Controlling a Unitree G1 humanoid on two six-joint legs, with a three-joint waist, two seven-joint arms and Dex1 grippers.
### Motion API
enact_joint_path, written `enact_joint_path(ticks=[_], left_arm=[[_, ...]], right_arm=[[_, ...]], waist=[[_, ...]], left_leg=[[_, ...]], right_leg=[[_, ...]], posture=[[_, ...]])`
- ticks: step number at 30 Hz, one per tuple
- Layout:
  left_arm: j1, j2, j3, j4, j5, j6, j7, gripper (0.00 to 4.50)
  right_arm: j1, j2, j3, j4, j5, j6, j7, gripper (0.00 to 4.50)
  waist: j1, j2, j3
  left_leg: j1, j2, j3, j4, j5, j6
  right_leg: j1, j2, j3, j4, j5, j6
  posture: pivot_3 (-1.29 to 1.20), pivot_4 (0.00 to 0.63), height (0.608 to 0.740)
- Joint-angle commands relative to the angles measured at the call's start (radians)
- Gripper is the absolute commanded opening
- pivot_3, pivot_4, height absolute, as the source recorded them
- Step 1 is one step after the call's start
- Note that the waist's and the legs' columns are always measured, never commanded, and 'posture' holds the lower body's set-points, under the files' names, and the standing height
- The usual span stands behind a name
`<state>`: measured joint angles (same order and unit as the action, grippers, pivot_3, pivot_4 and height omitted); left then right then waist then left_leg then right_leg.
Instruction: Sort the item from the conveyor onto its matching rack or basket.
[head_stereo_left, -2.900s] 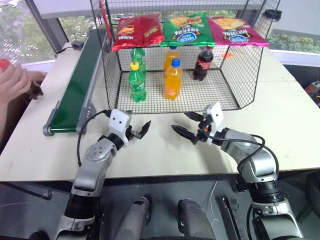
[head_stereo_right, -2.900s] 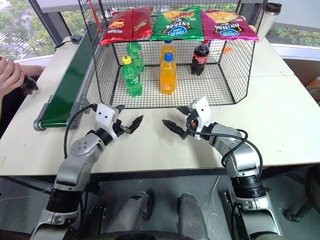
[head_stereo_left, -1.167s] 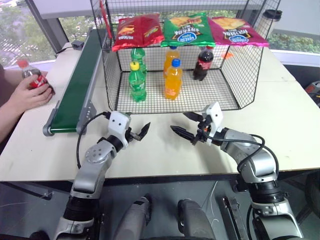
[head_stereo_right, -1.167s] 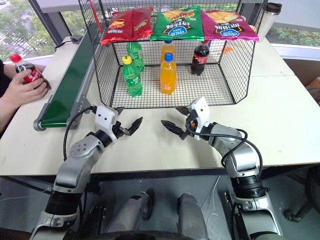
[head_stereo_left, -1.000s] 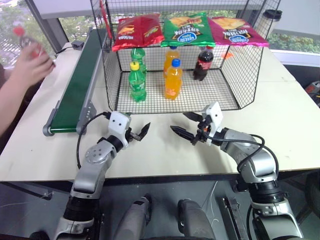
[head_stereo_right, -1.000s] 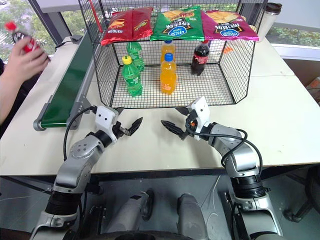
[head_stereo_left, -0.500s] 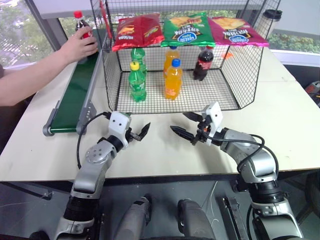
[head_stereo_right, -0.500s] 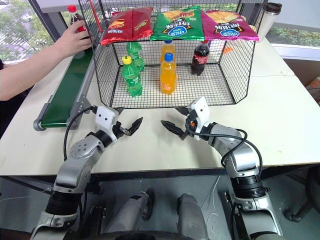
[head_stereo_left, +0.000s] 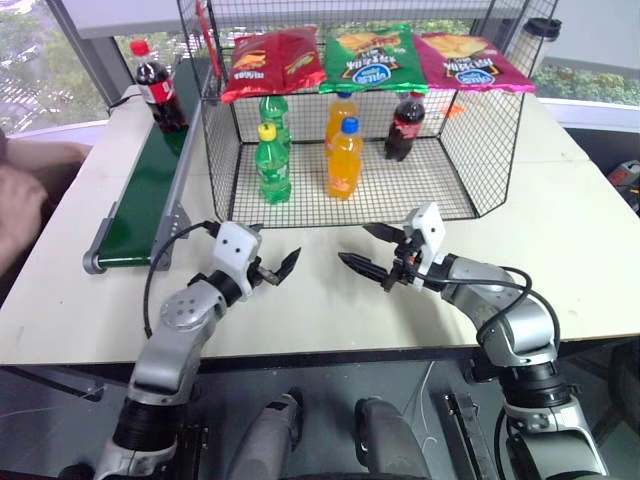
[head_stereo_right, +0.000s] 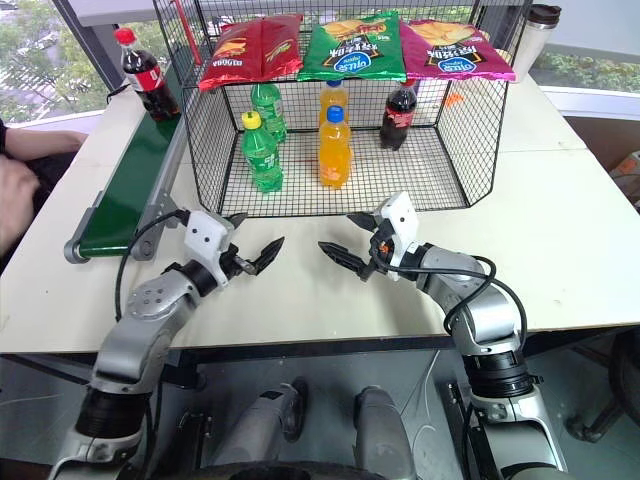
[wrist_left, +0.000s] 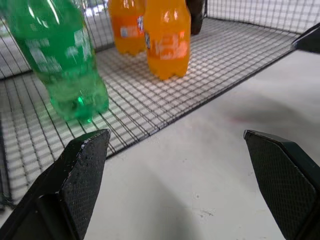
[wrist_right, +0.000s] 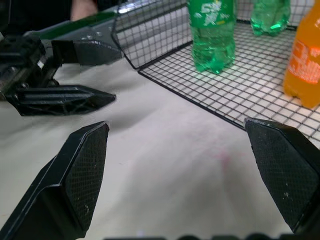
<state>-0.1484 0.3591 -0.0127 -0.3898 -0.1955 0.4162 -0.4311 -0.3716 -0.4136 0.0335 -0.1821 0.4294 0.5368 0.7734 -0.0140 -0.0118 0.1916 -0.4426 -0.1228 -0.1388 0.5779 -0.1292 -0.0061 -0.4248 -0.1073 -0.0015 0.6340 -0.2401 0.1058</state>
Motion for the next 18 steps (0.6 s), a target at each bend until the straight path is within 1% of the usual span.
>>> enact_joint_path(ticks=[1,4,6,9,11,13,15,18], left_arm=[[0.03,0.033,0.103,-0.117,-0.06,0.045,0.005,4.5],[0.051,0.044,0.209,-0.168,-0.108,0.101,0.04,4.5],[0.06,0.039,0.289,-0.167,-0.135,0.122,0.072,4.5],[0.07,0.032,0.428,-0.112,-0.181,0.128,0.116,4.5],[0.066,0.034,0.491,-0.057,-0.176,0.105,0.151,4.5],[0.062,0.047,0.525,-0.003,-0.145,0.074,0.185,4.5],[0.056,0.054,0.553,0.038,-0.143,0.068,0.207,4.5],[0.051,0.06,0.563,0.064,-0.146,0.063,0.222,4.5]], right_arm=[[-0.034,-0.009,0.004,-0.066,0.046,0.017,0.03,4.44],[-0.058,-0.004,0.012,-0.069,0.052,0.027,0.038,4.44],[-0.078,0.002,0.015,-0.061,0.058,0.03,0.041,4.44],[-0.101,0.01,0.029,-0.063,0.068,0.04,0.049,4.44],[-0.113,0.013,0.039,-0.063,0.074,0.041,0.058,4.44],[-0.123,0.015,0.045,-0.063,0.078,0.042,0.063,4.44],[-0.13,0.018,0.05,-0.06,0.08,0.039,0.067,4.44],[-0.135,0.021,0.055,-0.06,0.081,0.037,0.068,4.44]], waist=[[0.001,0.0,0.0],[0.001,0.0,0.0],[0.001,0.0,0.0],[0.002,0.0,0.0],[0.002,0.0,0.0],[0.003,0.0,0.0],[0.004,0.0,0.0],[0.005,0.0,0.0]], left_leg=[[0.0,0.0,0.0,0.0,0.0,0.0],[0.0,0.0,0.0,0.0,0.0,0.0],[0.0,0.0,0.0,0.0,0.0,0.0],[0.0,0.0,0.0,0.0,0.0,0.0],[0.0,0.0,0.0,0.0,0.0,0.0],[0.0,0.0,0.0,0.0,0.0,0.0],[0.0,0.0,0.0,0.0,0.0,0.0],[0.0,0.0,0.0,0.0,0.0,0.0]], right_leg=[[0.0,0.0,0.0,0.0,0.0,0.0],[0.0,0.0,0.0,0.0,-0.001,0.001],[0.0,-0.001,0.0,0.0,-0.001,0.001],[0.0,-0.001,0.0,0.0,-0.001,0.001],[0.0,-0.001,0.0,-0.001,0.0,0.0],[0.0,-0.001,0.0,-0.001,0.0,0.0],[0.0,-0.001,0.0,-0.001,0.0,0.0],[0.0,-0.001,0.0,-0.002,0.0,0.0]], posture=[[0.0,0.15,0.738],[0.0,0.15,0.738],[0.0,0.15,0.738],[0.0,0.15,0.738],[0.0,0.15,0.738],[0.0,0.15,0.738],[0.0,0.15,0.738],[0.0,0.15,0.738]])
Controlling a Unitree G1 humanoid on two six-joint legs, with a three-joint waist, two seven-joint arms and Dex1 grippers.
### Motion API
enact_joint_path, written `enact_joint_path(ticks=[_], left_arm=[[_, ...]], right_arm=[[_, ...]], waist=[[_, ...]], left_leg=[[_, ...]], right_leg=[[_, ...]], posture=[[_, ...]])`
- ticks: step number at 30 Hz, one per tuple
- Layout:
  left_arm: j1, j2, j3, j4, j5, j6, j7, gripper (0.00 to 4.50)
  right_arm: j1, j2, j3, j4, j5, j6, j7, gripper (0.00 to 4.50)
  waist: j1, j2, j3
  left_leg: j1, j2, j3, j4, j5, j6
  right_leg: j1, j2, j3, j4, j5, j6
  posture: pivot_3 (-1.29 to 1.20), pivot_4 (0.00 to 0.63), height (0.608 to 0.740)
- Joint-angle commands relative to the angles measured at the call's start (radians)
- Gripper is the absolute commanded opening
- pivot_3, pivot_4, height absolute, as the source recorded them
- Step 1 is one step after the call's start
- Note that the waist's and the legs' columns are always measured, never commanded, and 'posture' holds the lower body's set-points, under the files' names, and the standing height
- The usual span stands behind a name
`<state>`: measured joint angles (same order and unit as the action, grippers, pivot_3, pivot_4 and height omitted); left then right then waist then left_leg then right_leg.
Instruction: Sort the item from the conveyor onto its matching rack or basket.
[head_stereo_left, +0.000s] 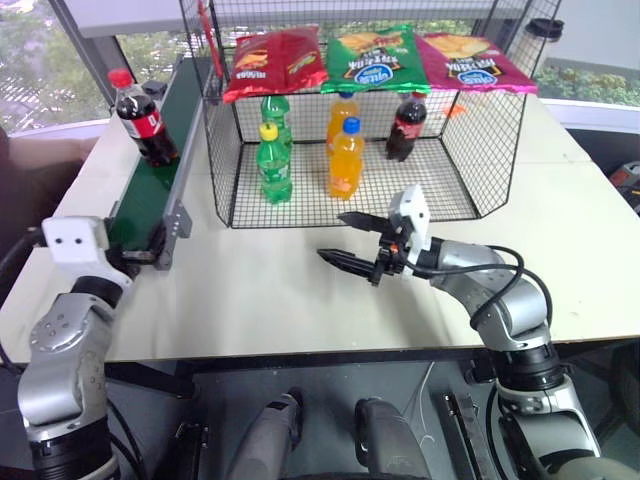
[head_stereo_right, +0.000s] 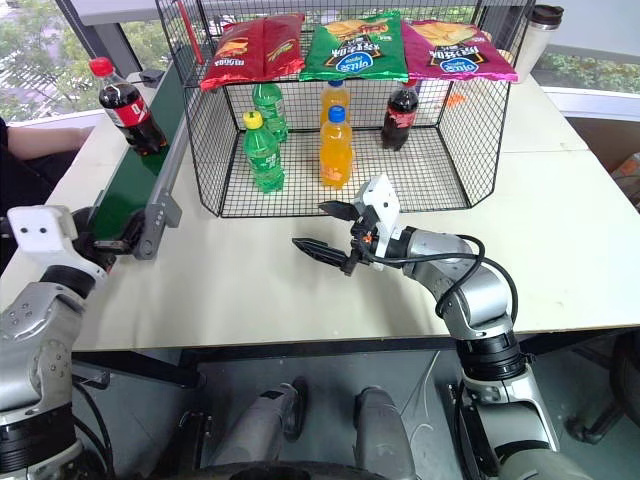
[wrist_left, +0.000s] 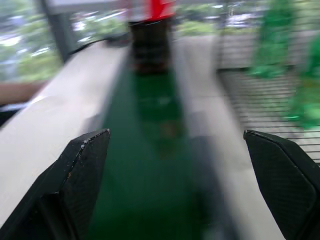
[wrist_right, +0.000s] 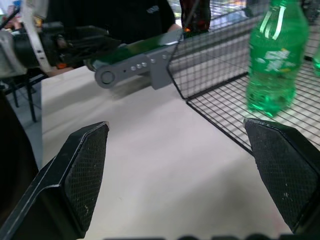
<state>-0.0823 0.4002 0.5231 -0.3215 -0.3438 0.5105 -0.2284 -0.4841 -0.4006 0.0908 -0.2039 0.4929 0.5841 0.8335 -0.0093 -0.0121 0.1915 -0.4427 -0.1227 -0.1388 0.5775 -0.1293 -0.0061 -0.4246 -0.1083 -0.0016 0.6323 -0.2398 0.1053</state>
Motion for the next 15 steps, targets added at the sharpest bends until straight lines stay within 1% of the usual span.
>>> enact_joint_path(ticks=[1,15], left_arm=[[-0.015,0.022,0.024,0.002,0.004,-0.032,0.02,4.5],[-0.049,0.035,-0.013,0.057,0.003,-0.043,0.017,4.5]], right_arm=[[-0.023,0.008,0.0,-0.039,0.017,-0.011,0.008,4.44],[0.001,-0.002,0.004,-0.067,0.014,-0.004,-0.012,4.44]], waist=[[0.001,0.0,0.0],[-0.001,0.0,0.0]], left_leg=[[0.0,0.0,0.0,0.0,0.0,0.0],[0.0,0.0,0.0,-0.001,0.0,0.0]], right_leg=[[0.0,0.0,0.0,0.0,0.0,0.0],[0.0,0.0,0.0,0.0,0.0,0.0]], posture=[[0.0,0.15,0.738],[0.0,0.15,0.738]])
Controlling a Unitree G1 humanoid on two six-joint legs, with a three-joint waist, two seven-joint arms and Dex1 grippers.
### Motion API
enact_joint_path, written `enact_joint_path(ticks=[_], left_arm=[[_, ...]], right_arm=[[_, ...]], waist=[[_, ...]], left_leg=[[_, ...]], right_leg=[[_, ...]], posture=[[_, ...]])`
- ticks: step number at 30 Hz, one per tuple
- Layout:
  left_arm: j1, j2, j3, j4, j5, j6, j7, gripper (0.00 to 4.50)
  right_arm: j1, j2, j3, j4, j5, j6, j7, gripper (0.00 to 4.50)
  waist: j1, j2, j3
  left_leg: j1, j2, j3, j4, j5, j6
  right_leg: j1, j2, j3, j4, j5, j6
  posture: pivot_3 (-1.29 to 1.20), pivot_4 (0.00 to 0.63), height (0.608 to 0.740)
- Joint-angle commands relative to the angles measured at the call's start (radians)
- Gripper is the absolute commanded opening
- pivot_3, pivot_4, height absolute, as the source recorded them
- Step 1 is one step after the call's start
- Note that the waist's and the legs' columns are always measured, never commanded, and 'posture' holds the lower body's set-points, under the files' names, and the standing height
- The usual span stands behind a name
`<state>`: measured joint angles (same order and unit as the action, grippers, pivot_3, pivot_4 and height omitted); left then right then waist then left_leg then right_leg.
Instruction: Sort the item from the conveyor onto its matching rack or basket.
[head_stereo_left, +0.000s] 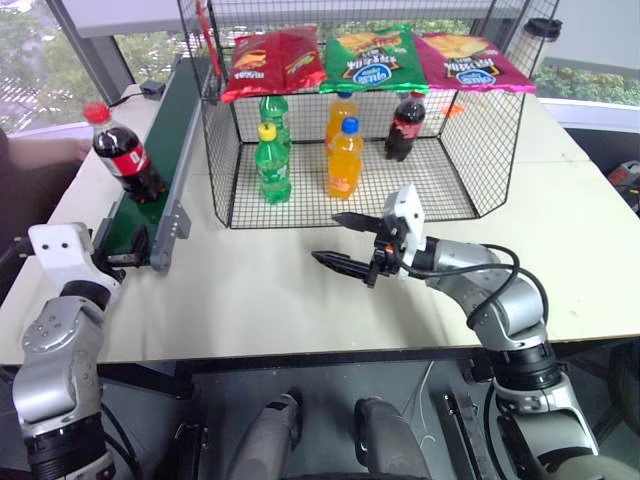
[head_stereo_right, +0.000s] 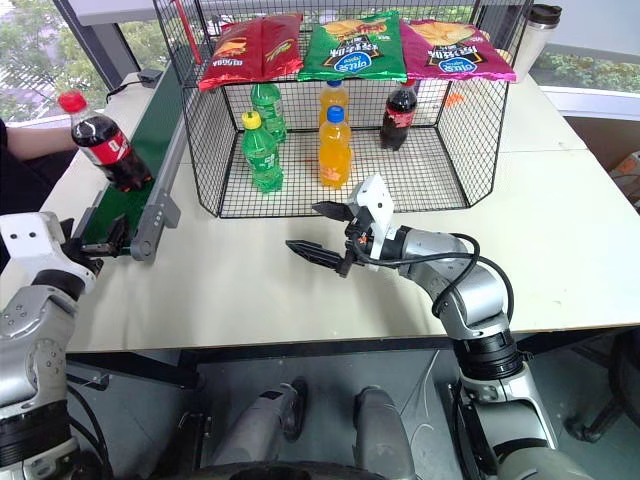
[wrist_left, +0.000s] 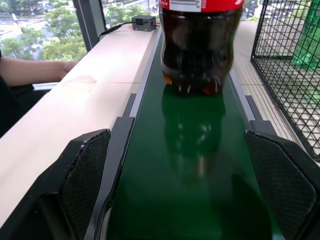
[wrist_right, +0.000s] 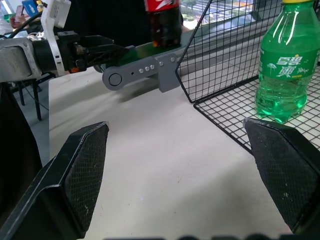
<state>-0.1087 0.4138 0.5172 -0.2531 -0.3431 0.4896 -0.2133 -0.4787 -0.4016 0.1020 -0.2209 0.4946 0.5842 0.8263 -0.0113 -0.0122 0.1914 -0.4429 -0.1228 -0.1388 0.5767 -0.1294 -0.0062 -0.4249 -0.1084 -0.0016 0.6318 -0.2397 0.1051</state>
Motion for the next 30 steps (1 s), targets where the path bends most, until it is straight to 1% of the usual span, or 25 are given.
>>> enact_joint_path(ticks=[1,13,15,17,18,21,25,26,28,30], left_arm=[[-0.026,0.021,-0.008,-0.01,0.002,-0.023,0.002,4.5],[-0.036,0.034,-0.043,0.01,0.026,-0.037,0.001,4.5],[-0.028,0.018,-0.031,-0.004,-0.011,-0.071,-0.032,3.97],[-0.04,0.005,-0.006,-0.023,-0.063,-0.075,-0.043,3.16],[-0.056,0.004,0.011,-0.034,-0.096,-0.055,-0.038,3.01],[-0.108,0.019,0.05,-0.059,-0.192,0.013,-0.019,3.01],[-0.183,0.06,0.055,-0.096,-0.29,0.083,-0.025,3.01],[-0.195,0.076,0.038,-0.107,-0.306,0.102,-0.043,3.01],[-0.199,0.111,-0.053,-0.134,-0.337,0.15,-0.128,3.01],[-0.191,0.119,-0.146,-0.145,-0.338,0.165,-0.19,3.01]], right_arm=[[-0.003,-0.002,-0.007,-0.051,0.012,-0.004,-0.006,4.44],[-0.001,-0.013,-0.012,-0.053,0.011,-0.001,-0.015,4.44],[-0.002,-0.014,-0.013,-0.051,0.011,-0.002,-0.016,4.5],[-0.002,-0.016,-0.014,-0.05,0.011,-0.002,-0.016,4.5],[-0.001,-0.017,-0.015,-0.05,0.01,-0.002,-0.017,4.5],[0.0,-0.02,-0.015,-0.051,0.01,-0.001,-0.017,4.5],[-0.003,-0.021,-0.016,-0.051,0.011,0.001,-0.016,4.5],[-0.005,-0.021,-0.017,-0.051,0.012,0.002,-0.017,4.5],[-0.017,-0.018,-0.023,-0.053,0.021,0.011,-0.02,4.5],[-0.027,-0.012,-0.03,-0.055,0.032,0.019,-0.023,4.5]], waist=[[0.001,0.0,0.0],[0.0,0.0,0.0],[0.0,0.0,0.0],[0.0,0.0,0.0],[0.001,0.0,0.0],[0.003,-0.001,0.0],[0.001,-0.002,0.001],[0.0,-0.002,0.001],[-0.001,-0.002,0.001],[0.001,-0.001,0.001]], left_leg=[[0.0,0.0,0.0,0.0,0.0,0.0],[0.0,0.0,0.0,0.0,0.0,0.0],[0.0,0.0,0.0,0.0,0.0,0.0],[0.0,0.0,0.0,0.0,0.0,0.0],[0.0,0.0,0.0,0.0,0.0,0.0],[0.0,0.0,-0.001,0.0,0.0,0.0],[-0.001,0.0,-0.001,0.0,0.0,0.0],[-0.001,0.0,-0.001,0.0,0.0,0.0],[-0.001,0.0,0.0,0.0,0.0,0.0],[-0.001,0.0,0.0,0.0,0.0,0.0]], right_leg=[[0.0,0.0,0.0,0.0,0.0,0.0],[0.0,0.0,0.0,0.0,0.0,0.0],[0.0,0.0,0.0,0.0,0.0,0.0],[0.0,0.0,0.0,0.0,0.0,0.0],[0.0,0.0,0.0,0.0,0.0,0.0],[0.0,0.0,0.0,0.0,0.0,0.0],[0.0,0.0,-0.001,0.0,0.0,0.0],[0.0,0.0,-0.001,0.0,0.0,0.0],[-0.001,0.001,-0.001,-0.001,0.0,0.0],[-0.001,0.002,0.0,-0.001,0.0,0.0]], posture=[[0.0,0.15,0.738],[0.0,0.15,0.738],[0.0,0.15,0.738],[0.0,0.15,0.738],[0.0,0.15,0.738],[0.0,0.15,0.738],[0.0,0.15,0.738],[0.0,0.15,0.738],[0.0,0.15,0.738],[0.0,0.15,0.738]])
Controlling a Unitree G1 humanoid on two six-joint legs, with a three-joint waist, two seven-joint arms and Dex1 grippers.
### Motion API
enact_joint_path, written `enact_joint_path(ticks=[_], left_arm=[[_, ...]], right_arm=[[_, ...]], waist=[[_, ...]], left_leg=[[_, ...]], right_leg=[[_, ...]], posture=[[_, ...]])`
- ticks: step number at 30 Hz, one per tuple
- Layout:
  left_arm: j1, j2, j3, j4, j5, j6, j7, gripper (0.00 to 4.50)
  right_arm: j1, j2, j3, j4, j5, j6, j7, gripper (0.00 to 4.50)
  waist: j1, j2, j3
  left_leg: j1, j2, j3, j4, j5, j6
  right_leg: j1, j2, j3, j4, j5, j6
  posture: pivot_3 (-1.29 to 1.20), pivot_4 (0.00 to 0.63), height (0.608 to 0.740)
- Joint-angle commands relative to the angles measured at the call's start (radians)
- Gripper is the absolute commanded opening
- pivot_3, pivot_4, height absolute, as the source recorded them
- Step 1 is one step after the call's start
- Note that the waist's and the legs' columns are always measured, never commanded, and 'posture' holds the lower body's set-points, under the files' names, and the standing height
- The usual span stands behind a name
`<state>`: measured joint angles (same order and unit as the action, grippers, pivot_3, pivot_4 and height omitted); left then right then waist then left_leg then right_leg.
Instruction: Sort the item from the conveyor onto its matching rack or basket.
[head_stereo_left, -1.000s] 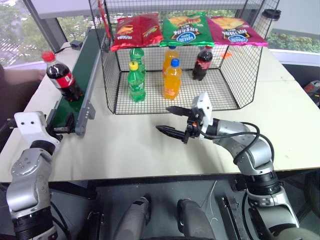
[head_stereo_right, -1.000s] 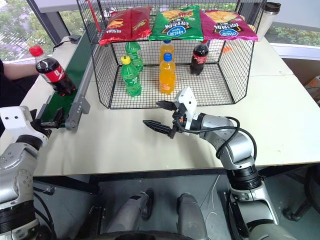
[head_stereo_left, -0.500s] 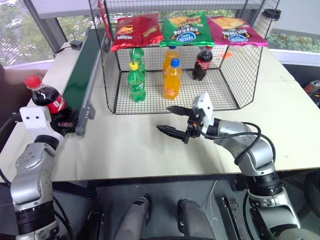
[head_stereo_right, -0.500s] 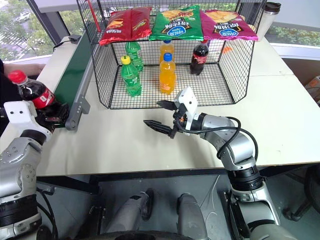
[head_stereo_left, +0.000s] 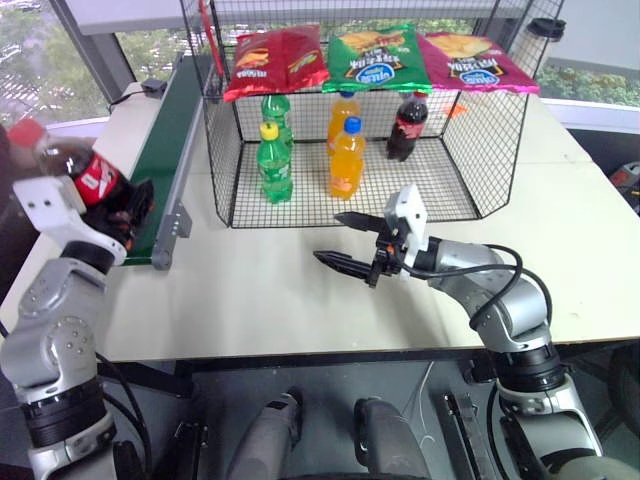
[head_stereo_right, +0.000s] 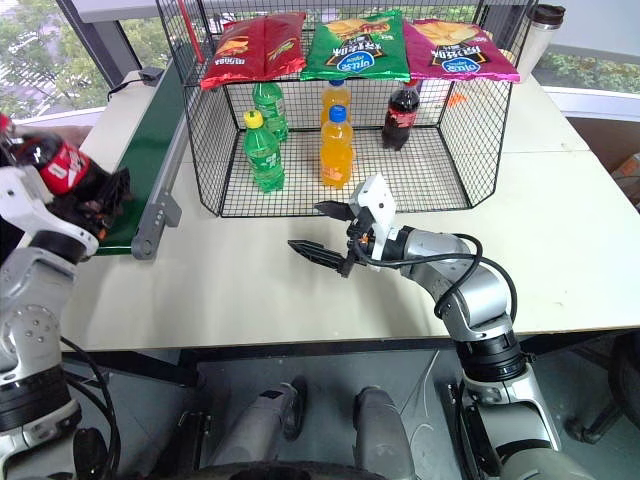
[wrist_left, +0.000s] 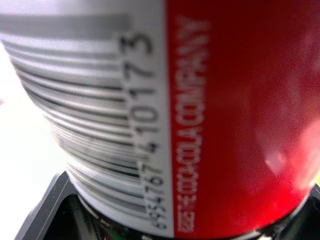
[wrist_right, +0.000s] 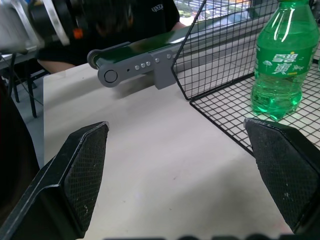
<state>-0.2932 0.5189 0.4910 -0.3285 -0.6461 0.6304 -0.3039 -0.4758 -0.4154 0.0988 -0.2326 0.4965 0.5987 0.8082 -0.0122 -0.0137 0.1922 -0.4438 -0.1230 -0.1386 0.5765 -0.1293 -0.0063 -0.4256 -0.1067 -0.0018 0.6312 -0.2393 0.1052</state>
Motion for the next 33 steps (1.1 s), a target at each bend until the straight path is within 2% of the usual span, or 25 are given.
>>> enact_joint_path(ticks=[1,6,9,12,21,27,30,33], left_arm=[[0.005,0.025,-0.191,-0.076,-0.003,0.008,-0.138,3.01],[0.02,0.048,-0.47,-0.061,0.167,-0.111,-0.276,3.01],[-0.016,0.005,-0.612,0.01,0.267,-0.211,-0.33,3.01],[-0.055,-0.05,-0.692,0.074,0.331,-0.287,-0.355,3.01],[-0.131,-0.174,-0.758,0.179,0.395,-0.373,-0.395,3.01],[-0.15,-0.218,-0.754,0.202,0.408,-0.396,-0.413,3.01],[-0.154,-0.237,-0.748,0.196,0.408,-0.389,-0.414,3.01],[-0.154,-0.245,-0.743,0.2,0.412,-0.393,-0.417,3.01]], right_arm=[[-0.036,0.003,-0.03,-0.044,0.031,0.004,-0.007,4.5],[-0.099,0.006,-0.072,-0.041,0.066,0.027,-0.031,4.5],[-0.136,-0.007,-0.1,-0.065,0.107,0.064,-0.036,4.5],[-0.146,-0.027,-0.104,-0.1,0.136,0.097,-0.028,4.5],[-0.152,-0.045,-0.101,-0.153,0.186,0.154,-0.045,4.5],[-0.149,-0.054,-0.097,-0.148,0.187,0.159,-0.043,4.5],[-0.146,-0.054,-0.094,-0.14,0.185,0.156,-0.042,3.73],[-0.146,-0.05,-0.098,-0.135,0.193,0.154,-0.039,2.17]], waist=[[0.003,0.0,0.0],[-0.003,0.001,0.0],[0.0,0.001,0.0],[0.001,0.001,0.0],[0.0,0.001,0.0],[0.001,0.001,0.0],[0.001,0.001,0.0],[0.001,0.001,0.0]], left_leg=[[0.0,0.0,0.0,0.0,0.0,0.0],[0.0,0.0,0.001,0.0,0.0,0.0],[0.0,0.001,0.001,-0.001,0.0,0.0],[0.0,0.002,0.001,-0.001,0.0,0.0],[-0.001,0.001,0.001,-0.001,0.0,0.0],[-0.001,0.001,0.001,0.0,0.0,0.001],[-0.001,0.001,0.001,0.0,0.001,0.002],[-0.001,0.001,0.001,0.0,0.001,0.002]], right_leg=[[0.0,0.0,0.0,0.0,0.0,0.0],[0.0,0.0,0.001,0.0,0.001,-0.001],[-0.001,0.0,0.001,0.0,0.001,-0.002],[-0.001,0.0,0.001,-0.001,0.001,-0.002],[-0.001,-0.002,0.001,-0.001,0.001,-0.002],[-0.001,-0.002,0.001,-0.001,0.001,-0.001],[-0.001,-0.002,0.001,-0.001,0.001,-0.001],[-0.001,-0.002,0.001,-0.001,0.001,-0.001]], posture=[[0.0,0.15,0.738],[0.0,0.15,0.738],[0.0,0.15,0.738],[0.0,0.15,0.738],[0.0,0.15,0.738],[0.0,0.15,0.738],[0.0,0.15,0.738],[0.0,0.15,0.738]])
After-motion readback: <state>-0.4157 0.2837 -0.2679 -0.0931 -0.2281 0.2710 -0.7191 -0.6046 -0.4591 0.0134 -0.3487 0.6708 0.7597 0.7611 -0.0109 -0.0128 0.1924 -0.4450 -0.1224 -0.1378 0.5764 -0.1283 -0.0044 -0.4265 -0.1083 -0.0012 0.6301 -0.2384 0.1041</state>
